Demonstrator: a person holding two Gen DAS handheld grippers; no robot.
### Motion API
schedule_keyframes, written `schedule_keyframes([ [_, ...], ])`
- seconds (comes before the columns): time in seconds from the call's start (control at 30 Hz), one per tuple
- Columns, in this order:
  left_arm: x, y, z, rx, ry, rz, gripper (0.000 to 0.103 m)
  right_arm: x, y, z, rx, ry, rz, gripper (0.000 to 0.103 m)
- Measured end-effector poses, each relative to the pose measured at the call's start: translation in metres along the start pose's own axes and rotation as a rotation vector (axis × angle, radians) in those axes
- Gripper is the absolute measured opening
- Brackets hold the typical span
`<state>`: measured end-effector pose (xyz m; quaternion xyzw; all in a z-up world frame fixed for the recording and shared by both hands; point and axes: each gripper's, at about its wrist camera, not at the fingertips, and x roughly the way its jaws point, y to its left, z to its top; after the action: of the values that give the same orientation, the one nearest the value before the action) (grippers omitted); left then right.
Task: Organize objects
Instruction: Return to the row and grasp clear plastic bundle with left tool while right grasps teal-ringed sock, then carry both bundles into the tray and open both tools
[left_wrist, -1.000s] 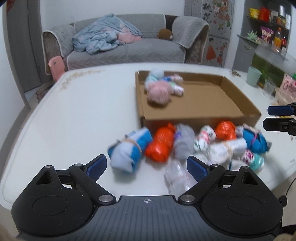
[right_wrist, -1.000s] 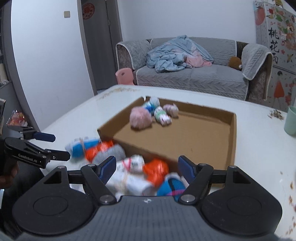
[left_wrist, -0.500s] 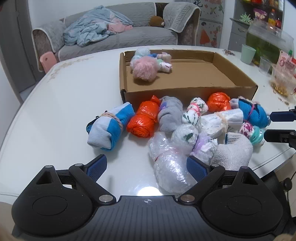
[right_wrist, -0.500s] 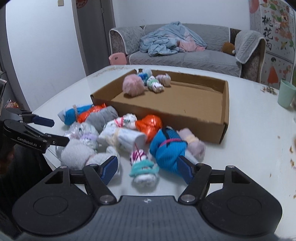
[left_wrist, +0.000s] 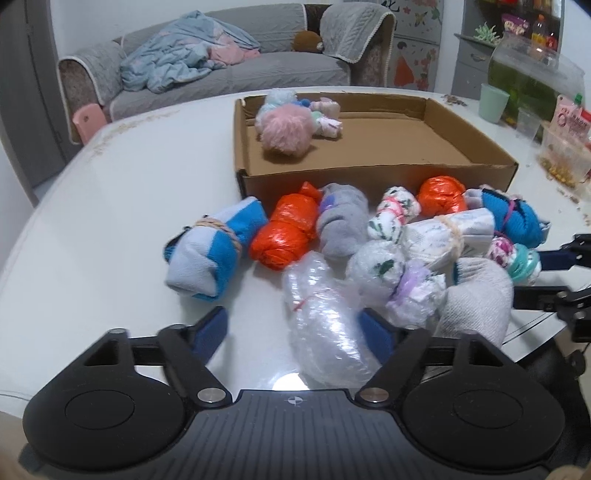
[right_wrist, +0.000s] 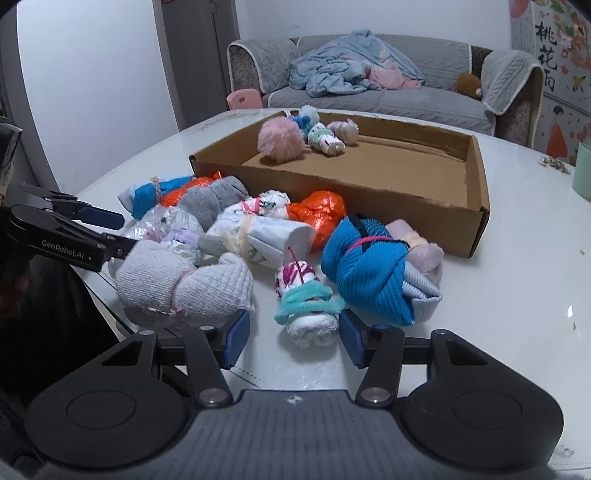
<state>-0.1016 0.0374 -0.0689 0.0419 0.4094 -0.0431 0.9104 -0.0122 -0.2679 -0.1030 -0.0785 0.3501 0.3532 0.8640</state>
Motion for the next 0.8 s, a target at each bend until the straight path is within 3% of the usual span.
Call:
schedule_keyframes([
  [0.17,0.005,-0.005,0.002,0.010,-0.004,-0.030,0.067,-0.002,-0.002,-0.002,-0.002,-0.006,0.004,0.042],
  [0.27,0.006,-0.007,0.002,0.016,-0.001,-0.057,0.053,-0.003,-0.004,-0.003,-0.002,-0.009,0.001,0.028],
  [0.3,0.006,-0.007,0.002,0.015,-0.001,-0.069,0.048,-0.004,-0.004,-0.003,0.001,-0.011,0.001,0.028],
  [0.8,-0.028,-0.005,0.008,0.047,-0.051,-0.043,0.045,-0.039,-0.005,0.017,-0.009,-0.076,0.022,0.026],
])
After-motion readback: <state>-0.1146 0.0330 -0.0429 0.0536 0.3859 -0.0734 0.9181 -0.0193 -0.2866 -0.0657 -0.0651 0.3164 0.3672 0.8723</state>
